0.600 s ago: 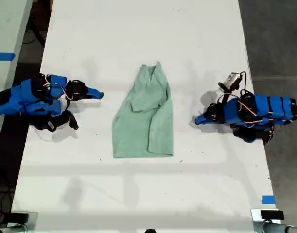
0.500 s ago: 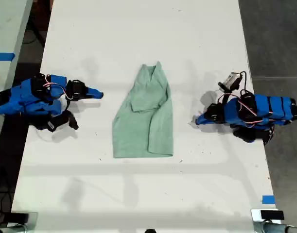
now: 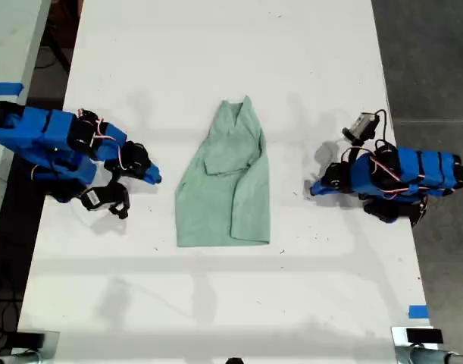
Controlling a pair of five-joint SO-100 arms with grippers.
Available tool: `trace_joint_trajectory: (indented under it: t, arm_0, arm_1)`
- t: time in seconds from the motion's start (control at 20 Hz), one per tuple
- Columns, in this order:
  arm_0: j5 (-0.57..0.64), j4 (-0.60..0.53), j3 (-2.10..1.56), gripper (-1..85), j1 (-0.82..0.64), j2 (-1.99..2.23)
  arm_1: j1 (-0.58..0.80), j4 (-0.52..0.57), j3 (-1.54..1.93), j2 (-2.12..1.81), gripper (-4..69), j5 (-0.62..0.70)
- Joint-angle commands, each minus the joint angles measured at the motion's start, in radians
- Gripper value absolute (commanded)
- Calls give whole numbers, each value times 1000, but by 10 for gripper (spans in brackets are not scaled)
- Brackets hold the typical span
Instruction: Fold t shirt
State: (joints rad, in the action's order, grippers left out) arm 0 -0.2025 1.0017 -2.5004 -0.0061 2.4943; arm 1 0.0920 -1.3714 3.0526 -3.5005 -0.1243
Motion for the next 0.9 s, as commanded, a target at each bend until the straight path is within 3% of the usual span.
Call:
trace_joint_trajectory:
  t: [0.0,0.2,0.4,0.7,0.8,0.85]
  arm_0:
    - [-121,15,337,152,160,-368]
    - [-137,-3,474,204,155,-581]
    - [-250,23,463,204,141,-680]
    - [-230,-38,502,195,83,-827]
    - [-143,-44,557,126,44,-910]
    - [-117,-41,589,-1,37,-950]
  arm_1:
    - [6,0,6,-8,-21,17]
    - [5,2,6,-8,-21,18]
    - [6,3,6,-8,-21,20]
    - [6,5,6,-8,-21,20]
    - [6,6,6,-8,-21,20]
    - [6,6,6,-8,-21,20]
